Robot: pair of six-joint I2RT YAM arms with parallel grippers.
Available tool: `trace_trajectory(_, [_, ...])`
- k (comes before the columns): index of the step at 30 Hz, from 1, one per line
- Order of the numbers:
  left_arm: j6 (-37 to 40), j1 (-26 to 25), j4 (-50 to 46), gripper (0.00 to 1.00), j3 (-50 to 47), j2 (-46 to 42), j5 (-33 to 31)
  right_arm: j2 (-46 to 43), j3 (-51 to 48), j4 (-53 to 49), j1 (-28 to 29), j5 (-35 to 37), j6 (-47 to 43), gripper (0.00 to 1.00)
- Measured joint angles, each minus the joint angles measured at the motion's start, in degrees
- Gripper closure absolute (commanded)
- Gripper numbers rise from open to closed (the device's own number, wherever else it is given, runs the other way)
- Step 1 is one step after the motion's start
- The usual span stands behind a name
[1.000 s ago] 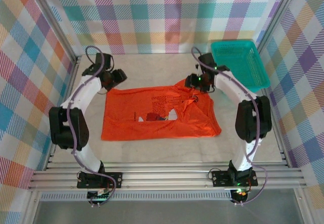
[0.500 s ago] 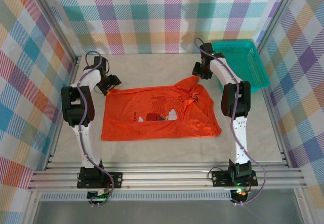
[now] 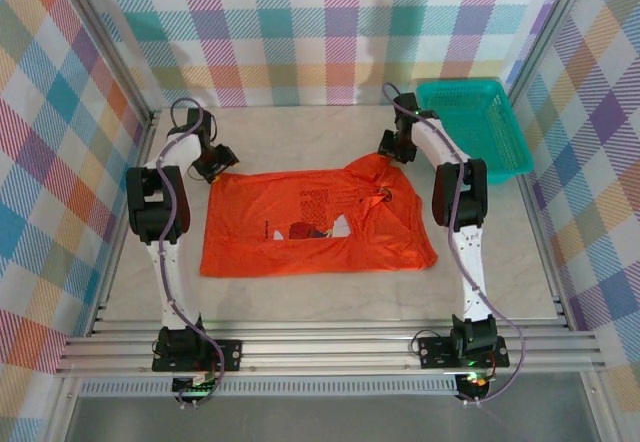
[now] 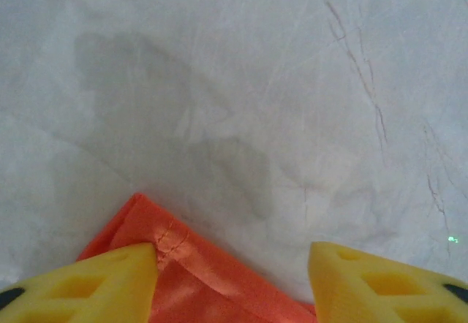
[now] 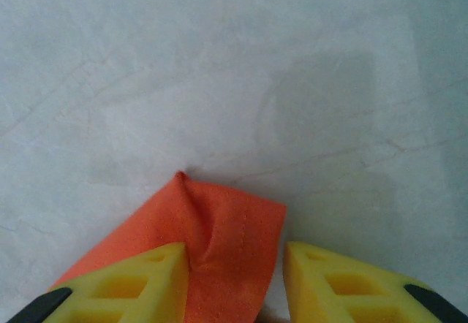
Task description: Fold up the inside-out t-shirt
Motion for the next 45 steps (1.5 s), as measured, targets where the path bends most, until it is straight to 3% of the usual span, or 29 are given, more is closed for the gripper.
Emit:
trace_trajectory(3, [0.2,0.0,0.0,0.66,0.5,0.7,-0.2,0.5,0.2,0.4,0.0,-0.1,-0.3,0.83])
trace_trajectory(10, [0.3,0.0,-2.4,0.88,3.0,1.7,-1.0,1.8,4.4,-0.9,0.0,0.1,-1.2,0.98])
trace_trajectory(17, [0.8,0.0,-5.4,0.89,6.9,2.0,-1.7,2.1,12.6,-3.9,0.0,-0.1,-2.3,1.0])
trace_trajectory(26, [1.6,0.0,-8.0,0.94,6.9,1.0,-2.2,-1.0,13.2,-7.6,0.0,-3.7,-2.5,1.0])
trace_trajectory(31, [1.7,0.0,-8.6,0.94,5.2,-4.4,-2.0,-6.9,12.2,-11.3,0.0,-5.9,-2.5,1.0])
trace_trajectory(34, [1.7,-0.1,-8.3,0.94,1.3,-10.2,-2.1,-14.4,4.8,-11.0,0.1,-7.0,-2.2,1.0])
trace_trajectory(45, [1.8,-0.5,-4.4,0.93,-18.5,-24.8,-2.8,-43.5,-37.0,-2.2,0.9,-9.6,0.9,1.0])
